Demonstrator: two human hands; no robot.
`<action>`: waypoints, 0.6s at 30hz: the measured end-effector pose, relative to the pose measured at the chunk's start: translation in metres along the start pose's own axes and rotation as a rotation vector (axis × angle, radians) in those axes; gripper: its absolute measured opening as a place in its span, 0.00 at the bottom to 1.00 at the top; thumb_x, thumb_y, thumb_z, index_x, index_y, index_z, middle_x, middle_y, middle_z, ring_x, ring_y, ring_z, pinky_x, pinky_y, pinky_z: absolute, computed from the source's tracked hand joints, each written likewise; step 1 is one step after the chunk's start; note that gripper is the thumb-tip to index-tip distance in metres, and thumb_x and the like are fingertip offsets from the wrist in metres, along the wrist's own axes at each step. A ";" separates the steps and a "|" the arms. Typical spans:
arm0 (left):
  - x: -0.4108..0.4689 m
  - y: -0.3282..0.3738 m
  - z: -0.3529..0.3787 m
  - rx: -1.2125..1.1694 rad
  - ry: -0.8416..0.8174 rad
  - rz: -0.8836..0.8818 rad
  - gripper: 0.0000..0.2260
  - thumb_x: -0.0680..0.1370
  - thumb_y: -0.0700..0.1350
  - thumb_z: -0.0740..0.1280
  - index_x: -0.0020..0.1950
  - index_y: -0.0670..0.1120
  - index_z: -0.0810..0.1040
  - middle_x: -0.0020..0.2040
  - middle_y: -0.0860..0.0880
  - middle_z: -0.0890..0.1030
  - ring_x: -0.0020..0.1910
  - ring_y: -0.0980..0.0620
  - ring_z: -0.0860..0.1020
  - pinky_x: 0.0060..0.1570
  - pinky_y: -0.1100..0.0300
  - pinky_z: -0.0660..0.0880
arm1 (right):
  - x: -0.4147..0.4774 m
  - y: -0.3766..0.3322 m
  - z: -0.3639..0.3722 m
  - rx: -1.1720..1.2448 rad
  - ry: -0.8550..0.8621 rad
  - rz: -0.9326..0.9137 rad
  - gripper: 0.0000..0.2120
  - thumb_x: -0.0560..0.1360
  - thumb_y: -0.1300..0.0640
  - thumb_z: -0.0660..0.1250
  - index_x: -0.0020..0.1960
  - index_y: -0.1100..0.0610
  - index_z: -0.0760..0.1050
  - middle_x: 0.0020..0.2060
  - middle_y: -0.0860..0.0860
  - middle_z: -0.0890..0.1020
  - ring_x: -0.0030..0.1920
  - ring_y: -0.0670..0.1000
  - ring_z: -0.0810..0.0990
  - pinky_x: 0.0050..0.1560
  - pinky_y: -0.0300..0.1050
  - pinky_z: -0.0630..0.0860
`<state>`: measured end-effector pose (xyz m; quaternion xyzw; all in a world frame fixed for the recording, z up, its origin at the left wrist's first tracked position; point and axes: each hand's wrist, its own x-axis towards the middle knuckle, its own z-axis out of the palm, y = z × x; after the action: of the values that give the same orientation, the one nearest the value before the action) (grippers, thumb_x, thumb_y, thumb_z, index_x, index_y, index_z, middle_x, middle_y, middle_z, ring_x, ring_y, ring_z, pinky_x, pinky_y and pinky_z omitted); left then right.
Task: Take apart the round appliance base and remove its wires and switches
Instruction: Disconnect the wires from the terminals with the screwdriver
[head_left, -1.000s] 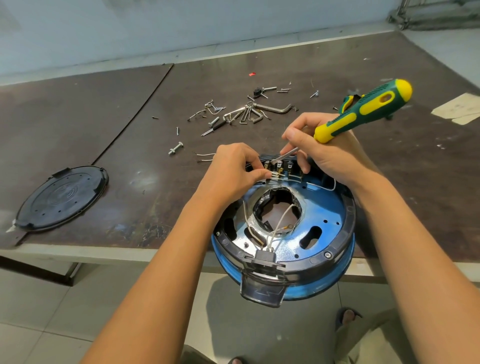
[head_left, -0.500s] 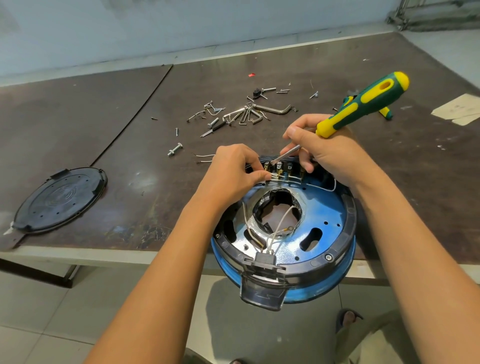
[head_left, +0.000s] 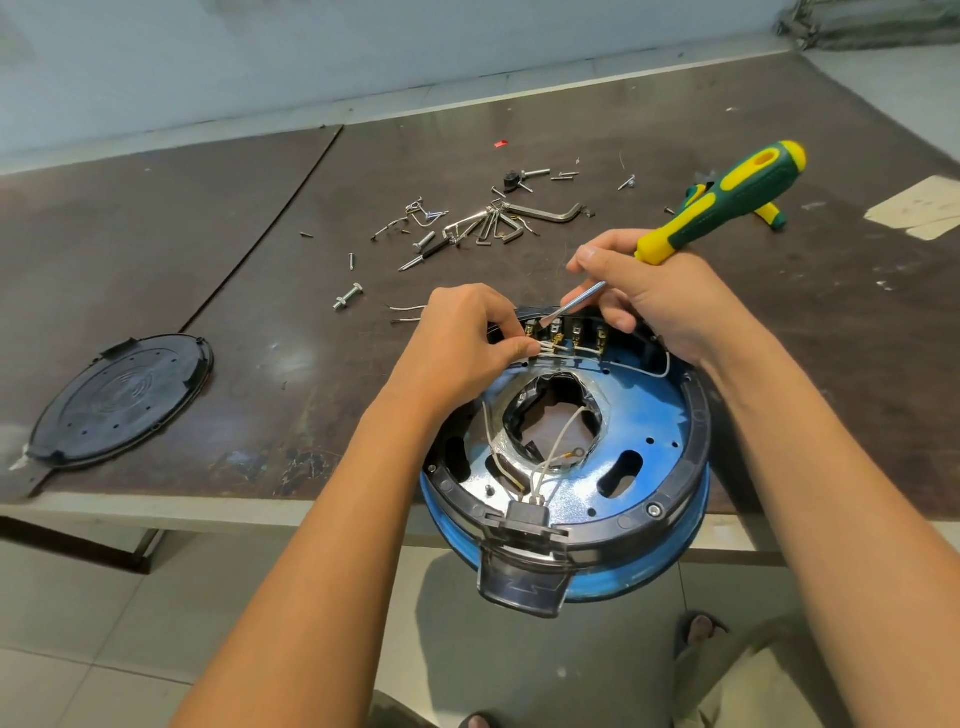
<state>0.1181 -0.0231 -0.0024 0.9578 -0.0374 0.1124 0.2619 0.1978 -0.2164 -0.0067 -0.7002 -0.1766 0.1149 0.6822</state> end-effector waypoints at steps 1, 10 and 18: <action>0.000 0.000 0.000 0.002 -0.003 0.002 0.08 0.72 0.51 0.76 0.41 0.46 0.87 0.47 0.49 0.84 0.49 0.53 0.79 0.51 0.52 0.77 | 0.000 0.000 0.000 0.000 -0.008 -0.001 0.09 0.82 0.56 0.66 0.51 0.62 0.79 0.43 0.61 0.87 0.21 0.45 0.68 0.26 0.32 0.68; -0.001 0.001 -0.001 0.002 -0.009 0.017 0.08 0.72 0.50 0.77 0.40 0.47 0.86 0.47 0.49 0.84 0.48 0.53 0.79 0.50 0.54 0.76 | 0.000 0.003 0.003 -0.120 -0.093 -0.120 0.09 0.82 0.56 0.67 0.50 0.62 0.80 0.30 0.72 0.76 0.22 0.46 0.74 0.31 0.33 0.74; -0.001 0.000 -0.001 -0.006 -0.005 0.013 0.07 0.72 0.50 0.76 0.41 0.47 0.87 0.48 0.49 0.84 0.49 0.53 0.79 0.50 0.54 0.77 | 0.002 0.007 -0.002 0.064 -0.024 -0.137 0.09 0.82 0.53 0.68 0.49 0.58 0.81 0.40 0.60 0.87 0.22 0.47 0.72 0.28 0.35 0.73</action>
<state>0.1167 -0.0231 -0.0018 0.9570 -0.0447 0.1114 0.2641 0.2012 -0.2172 -0.0138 -0.6629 -0.2285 0.0820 0.7082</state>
